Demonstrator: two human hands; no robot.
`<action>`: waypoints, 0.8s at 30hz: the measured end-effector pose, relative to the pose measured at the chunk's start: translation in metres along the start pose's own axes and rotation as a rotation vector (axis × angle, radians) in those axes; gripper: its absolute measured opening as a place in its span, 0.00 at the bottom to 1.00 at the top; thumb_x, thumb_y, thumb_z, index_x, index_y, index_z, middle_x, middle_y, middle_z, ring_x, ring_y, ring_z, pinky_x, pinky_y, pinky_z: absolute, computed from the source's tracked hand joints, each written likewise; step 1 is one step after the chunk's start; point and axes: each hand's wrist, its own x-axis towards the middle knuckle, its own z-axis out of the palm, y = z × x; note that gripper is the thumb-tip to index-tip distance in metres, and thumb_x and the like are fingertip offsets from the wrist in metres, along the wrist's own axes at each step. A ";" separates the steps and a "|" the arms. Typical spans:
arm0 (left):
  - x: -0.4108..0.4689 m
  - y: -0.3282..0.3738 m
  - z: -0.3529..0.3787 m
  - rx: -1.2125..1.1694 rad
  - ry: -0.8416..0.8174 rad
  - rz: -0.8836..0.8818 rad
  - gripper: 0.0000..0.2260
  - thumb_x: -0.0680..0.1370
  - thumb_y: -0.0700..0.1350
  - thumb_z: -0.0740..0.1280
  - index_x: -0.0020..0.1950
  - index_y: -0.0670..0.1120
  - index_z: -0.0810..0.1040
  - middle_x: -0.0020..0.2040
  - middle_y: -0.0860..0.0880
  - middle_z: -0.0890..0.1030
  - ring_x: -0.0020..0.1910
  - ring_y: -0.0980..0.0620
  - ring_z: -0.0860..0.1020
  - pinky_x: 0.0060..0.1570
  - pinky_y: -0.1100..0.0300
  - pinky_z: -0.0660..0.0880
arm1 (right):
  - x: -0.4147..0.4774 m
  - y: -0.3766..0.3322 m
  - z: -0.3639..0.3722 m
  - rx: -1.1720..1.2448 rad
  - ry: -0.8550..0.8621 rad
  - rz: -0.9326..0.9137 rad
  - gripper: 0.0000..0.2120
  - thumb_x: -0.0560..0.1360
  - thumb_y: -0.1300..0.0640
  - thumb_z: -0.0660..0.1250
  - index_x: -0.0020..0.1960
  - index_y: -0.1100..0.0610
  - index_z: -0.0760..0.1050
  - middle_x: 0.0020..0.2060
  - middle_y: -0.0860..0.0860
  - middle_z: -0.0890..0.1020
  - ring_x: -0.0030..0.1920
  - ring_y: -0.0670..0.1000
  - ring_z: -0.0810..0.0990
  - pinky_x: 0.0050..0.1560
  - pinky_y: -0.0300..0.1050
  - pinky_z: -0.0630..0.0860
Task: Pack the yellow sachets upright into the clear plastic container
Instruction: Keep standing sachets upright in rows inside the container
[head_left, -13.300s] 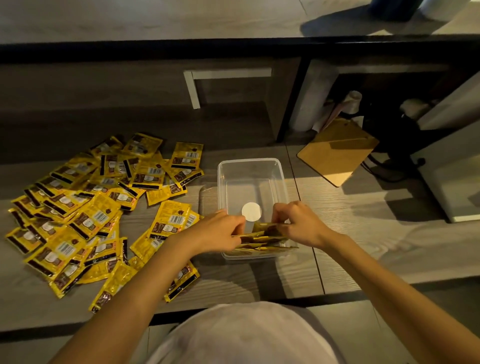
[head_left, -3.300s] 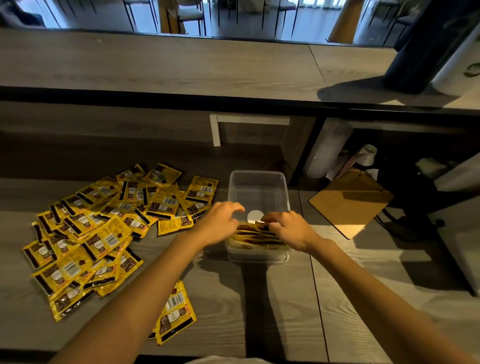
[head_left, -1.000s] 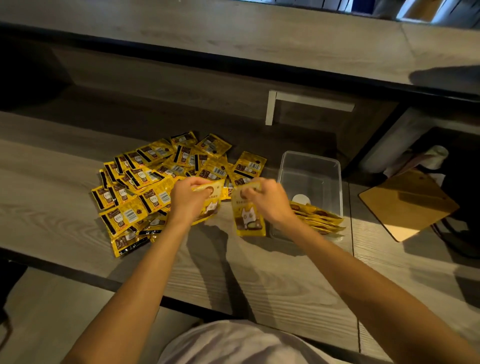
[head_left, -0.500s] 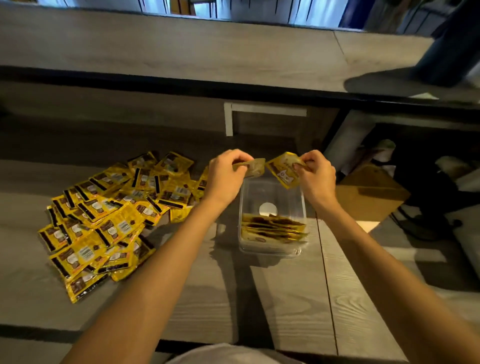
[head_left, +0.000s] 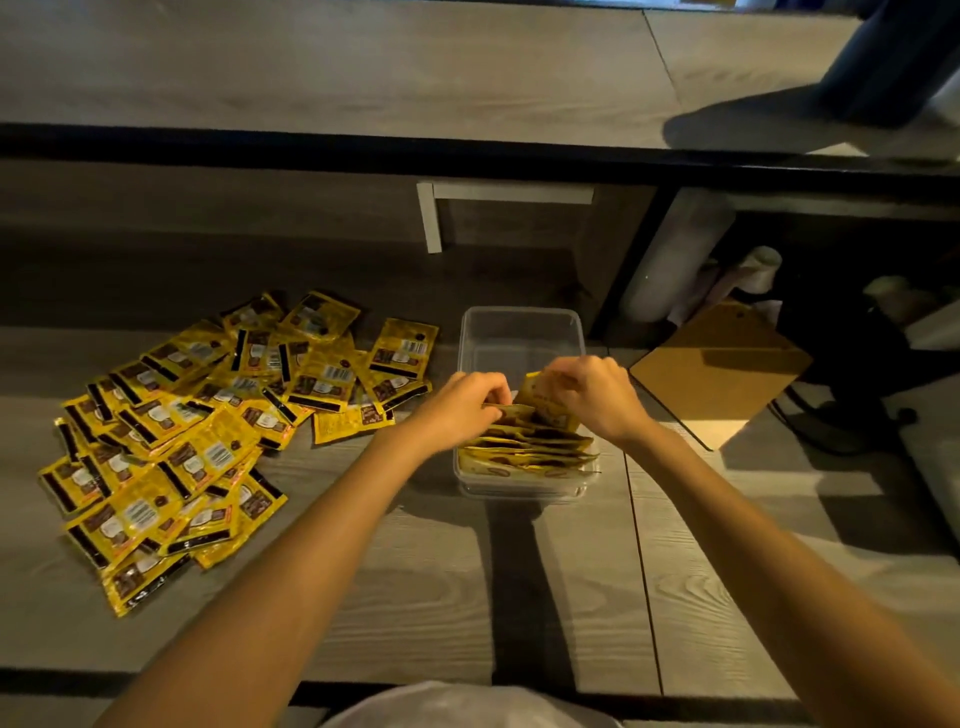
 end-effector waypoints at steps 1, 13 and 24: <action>0.000 0.000 0.000 0.030 -0.022 -0.012 0.08 0.78 0.40 0.61 0.55 0.45 0.77 0.55 0.46 0.79 0.55 0.49 0.76 0.50 0.57 0.72 | 0.000 0.001 0.001 -0.027 -0.030 -0.016 0.10 0.77 0.57 0.63 0.53 0.60 0.80 0.49 0.58 0.83 0.50 0.57 0.81 0.50 0.46 0.76; 0.001 -0.005 0.004 0.237 -0.103 0.013 0.15 0.82 0.46 0.51 0.58 0.46 0.76 0.53 0.46 0.80 0.57 0.48 0.74 0.62 0.53 0.59 | 0.001 -0.004 0.004 -0.112 -0.226 -0.122 0.14 0.80 0.59 0.58 0.61 0.59 0.77 0.58 0.55 0.81 0.58 0.54 0.79 0.58 0.42 0.73; -0.003 -0.008 0.008 0.252 -0.164 -0.076 0.16 0.81 0.41 0.46 0.51 0.46 0.73 0.51 0.46 0.76 0.61 0.44 0.72 0.60 0.52 0.58 | -0.002 -0.005 0.017 0.063 -0.286 0.004 0.15 0.80 0.56 0.56 0.53 0.63 0.80 0.51 0.59 0.82 0.52 0.56 0.80 0.57 0.48 0.75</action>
